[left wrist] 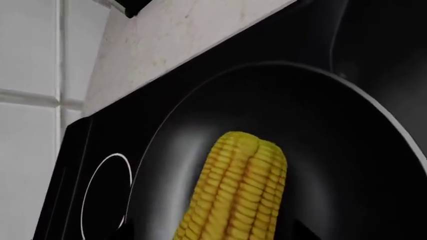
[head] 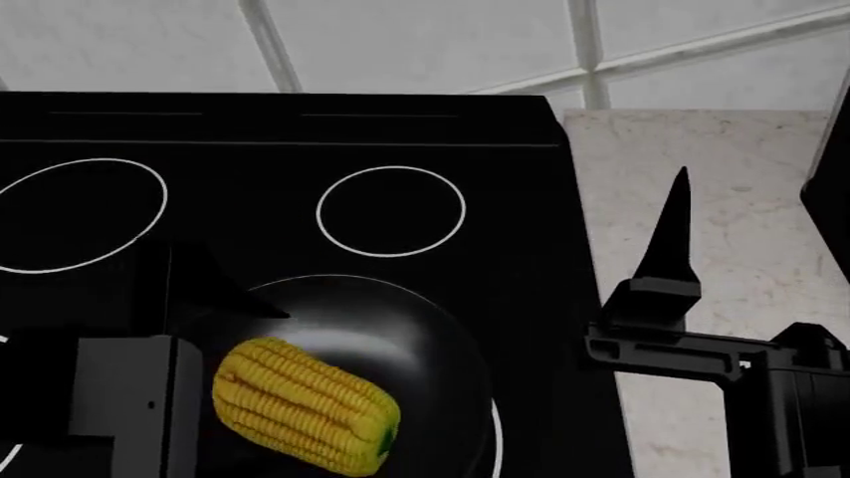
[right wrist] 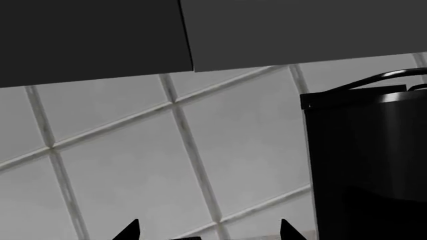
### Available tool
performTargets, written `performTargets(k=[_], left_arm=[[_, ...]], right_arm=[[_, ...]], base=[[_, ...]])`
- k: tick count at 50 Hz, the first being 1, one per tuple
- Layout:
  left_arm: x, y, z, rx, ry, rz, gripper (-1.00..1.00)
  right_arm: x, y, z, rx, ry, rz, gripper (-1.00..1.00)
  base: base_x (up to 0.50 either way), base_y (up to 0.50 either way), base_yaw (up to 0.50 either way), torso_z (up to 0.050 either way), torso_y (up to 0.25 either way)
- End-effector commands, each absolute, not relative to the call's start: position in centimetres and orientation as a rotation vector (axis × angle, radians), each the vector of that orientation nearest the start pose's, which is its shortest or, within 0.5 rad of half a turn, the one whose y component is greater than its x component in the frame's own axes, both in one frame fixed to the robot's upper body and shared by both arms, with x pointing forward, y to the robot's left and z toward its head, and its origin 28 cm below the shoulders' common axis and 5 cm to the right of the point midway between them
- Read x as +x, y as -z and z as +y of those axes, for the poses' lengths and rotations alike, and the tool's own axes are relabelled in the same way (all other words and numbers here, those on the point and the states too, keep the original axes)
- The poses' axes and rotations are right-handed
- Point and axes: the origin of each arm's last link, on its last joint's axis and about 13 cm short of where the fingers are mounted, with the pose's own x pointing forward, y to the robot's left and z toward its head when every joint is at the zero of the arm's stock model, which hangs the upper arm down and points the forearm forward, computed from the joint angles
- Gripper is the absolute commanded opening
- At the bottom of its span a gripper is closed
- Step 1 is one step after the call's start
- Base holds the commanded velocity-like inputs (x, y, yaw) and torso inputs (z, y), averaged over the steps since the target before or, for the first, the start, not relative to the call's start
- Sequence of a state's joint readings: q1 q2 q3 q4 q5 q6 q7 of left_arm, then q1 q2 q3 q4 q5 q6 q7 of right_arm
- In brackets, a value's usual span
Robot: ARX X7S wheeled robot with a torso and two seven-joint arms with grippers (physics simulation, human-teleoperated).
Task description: Pick the corn from the plate and place it in the pan.
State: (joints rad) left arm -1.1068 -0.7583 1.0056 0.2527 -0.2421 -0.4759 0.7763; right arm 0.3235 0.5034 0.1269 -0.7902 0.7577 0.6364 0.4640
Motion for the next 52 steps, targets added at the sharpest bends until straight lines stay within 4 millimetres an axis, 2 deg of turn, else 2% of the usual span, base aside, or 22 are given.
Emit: performTargets(k=[1, 4, 6, 10, 13, 16, 19, 21, 25, 28, 30, 33, 37, 42, 52], left_arm=[[31.3, -23.9, 24.3, 1.041, 1.15, 0.064, 1.0], [31.1, -24.7, 24.3, 1.045, 1.142, 0.035, 1.0], [30.6, -26.0, 24.5, 1.041, 1.133, -0.009, 1.0], [28.7, -30.4, 25.5, 0.903, 1.051, -0.161, 1.0], [26.1, -33.2, 26.8, 0.718, 0.941, -0.315, 1.0], [23.4, -33.9, 28.7, 0.597, 0.821, -0.392, 1.0], [22.2, -33.1, 30.0, 0.494, 0.633, -0.464, 1.0], [22.3, -31.3, 30.4, 0.471, 0.429, -0.504, 1.0], [22.6, -27.6, 29.3, 0.33, 0.065, -0.513, 1.0], [22.0, -25.4, 29.1, 0.276, -0.077, -0.507, 1.0], [21.5, -24.7, 29.3, 0.241, -0.158, -0.527, 1.0], [20.9, -23.9, 28.9, 0.208, -0.206, -0.556, 1.0], [20.5, -23.9, 28.4, 0.191, -0.205, -0.572, 1.0], [20.3, -22.3, 28.0, 0.14, -0.185, -0.533, 1.0], [19.9, -19.2, 27.8, 0.067, -0.194, -0.458, 1.0]], right_arm=[[20.4, -21.1, -14.9, 0.094, 0.053, -0.385, 1.0], [20.4, -21.1, -14.9, 0.094, 0.054, -0.386, 1.0], [20.5, -21.2, -14.9, 0.092, 0.054, -0.388, 1.0], [20.6, -21.6, -15.0, 0.089, 0.053, -0.398, 1.0], [20.7, -22.0, -14.9, 0.085, 0.05, -0.409, 1.0], [21.1, -22.6, -15.0, 0.075, 0.044, -0.422, 1.0], [21.7, -23.2, -15.1, 0.066, 0.034, -0.44, 1.0], [22.2, -23.4, -15.3, 0.059, 0.042, -0.451, 1.0], [23.1, -23.4, -15.8, 0.033, 0.054, -0.464, 1.0], [23.4, -22.6, -16.2, 0.026, 0.061, -0.439, 1.0], [23.6, -22.2, -16.4, 0.023, 0.066, -0.437, 1.0], [23.7, -21.8, -16.6, 0.051, 0.083, -0.434, 1.0], [23.7, -21.5, -16.3, 0.047, 0.067, -0.427, 1.0], [23.1, -21.3, -15.5, 0.054, 0.049, -0.409, 1.0], [22.7, -19.5, -14.9, 0.074, 0.042, -0.354, 1.0]], base=[[0.0, 0.0, 0.0, 0.0, 0.0], [0.0, 0.0, 0.0, 0.0, 0.0], [0.0, 0.0, 0.0, 0.0, 0.0], [0.0, 0.0, 0.0, 0.0, 0.0], [0.0, 0.0, 0.0, 0.0, 0.0], [0.0, 0.0, 0.0, 0.0, 0.0], [0.0, 0.0, 0.0, 0.0, 0.0], [0.0, 0.0, 0.0, 0.0, 0.0], [0.0, 0.0, 0.0, 0.0, 0.0], [0.0, 0.0, 0.0, 0.0, 0.0], [0.0, 0.0, 0.0, 0.0, 0.0], [0.0, 0.0, 0.0, 0.0, 0.0], [0.0, 0.0, 0.0, 0.0, 0.0], [0.0, 0.0, 0.0, 0.0, 0.0], [0.0, 0.0, 0.0, 0.0, 0.0]])
